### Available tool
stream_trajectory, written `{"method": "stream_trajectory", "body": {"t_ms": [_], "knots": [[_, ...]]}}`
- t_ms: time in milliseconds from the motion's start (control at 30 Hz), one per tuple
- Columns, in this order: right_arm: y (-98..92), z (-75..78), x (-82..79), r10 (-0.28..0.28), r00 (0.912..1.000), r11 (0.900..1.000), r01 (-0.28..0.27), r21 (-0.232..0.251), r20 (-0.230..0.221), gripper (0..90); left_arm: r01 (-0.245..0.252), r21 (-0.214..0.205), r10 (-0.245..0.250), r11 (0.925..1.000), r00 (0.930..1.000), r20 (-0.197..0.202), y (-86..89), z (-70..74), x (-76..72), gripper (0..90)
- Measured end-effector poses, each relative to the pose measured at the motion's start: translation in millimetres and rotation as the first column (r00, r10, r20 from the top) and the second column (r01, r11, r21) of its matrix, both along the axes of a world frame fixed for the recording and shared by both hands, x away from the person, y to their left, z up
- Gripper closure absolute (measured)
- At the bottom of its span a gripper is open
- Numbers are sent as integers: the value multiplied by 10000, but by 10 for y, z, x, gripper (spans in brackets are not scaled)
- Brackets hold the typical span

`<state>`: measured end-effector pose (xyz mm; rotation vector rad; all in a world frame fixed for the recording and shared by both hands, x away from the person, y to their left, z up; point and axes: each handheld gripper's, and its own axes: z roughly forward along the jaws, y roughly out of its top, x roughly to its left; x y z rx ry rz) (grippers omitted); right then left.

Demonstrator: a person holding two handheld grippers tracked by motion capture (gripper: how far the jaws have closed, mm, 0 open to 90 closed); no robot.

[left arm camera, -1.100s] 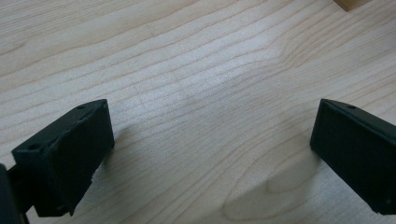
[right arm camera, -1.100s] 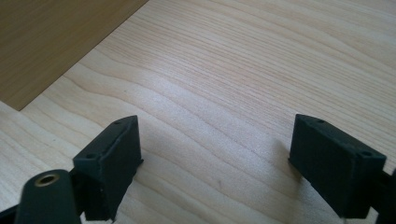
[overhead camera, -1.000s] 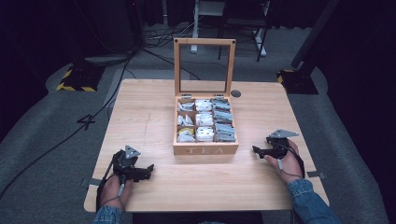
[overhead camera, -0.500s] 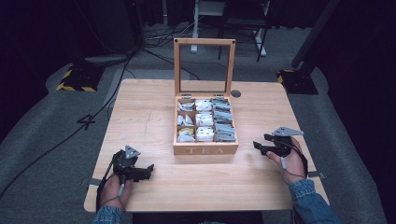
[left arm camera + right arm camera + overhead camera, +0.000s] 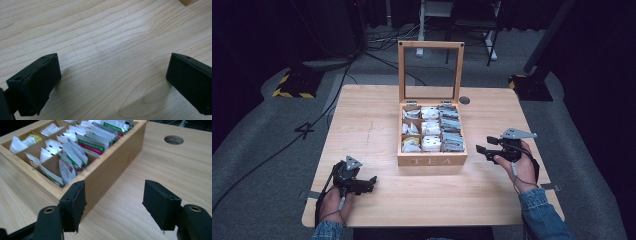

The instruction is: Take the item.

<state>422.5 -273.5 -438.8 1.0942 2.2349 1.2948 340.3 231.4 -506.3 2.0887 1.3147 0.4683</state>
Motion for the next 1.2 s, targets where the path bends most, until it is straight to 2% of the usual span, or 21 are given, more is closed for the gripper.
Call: {"method": "stream_trajectory", "body": {"t_ms": [167,333,567,900,1200], "knots": [[70,78,-21,35,9998,9999,-37,148,171,362,19,28,-19,10000,10000,-9,2,1,0,0],[117,175,-56,-15,9977,9968,-40,797,682,380,18,17,-18,10000,10000,-7,2,1,1,0],[206,278,-89,203,9957,9939,-299,1063,901,382,11,7,-11,10000,10000,-7,1,0,0,0],[415,337,-67,757,9957,9881,-821,1302,536,468,-21,48,21,10000,10000,2,7,1,-8,0],[736,389,21,1566,9875,9783,-1574,1345,170,543,-157,39,157,9999,9999,0,35,0,-48,0]]}}
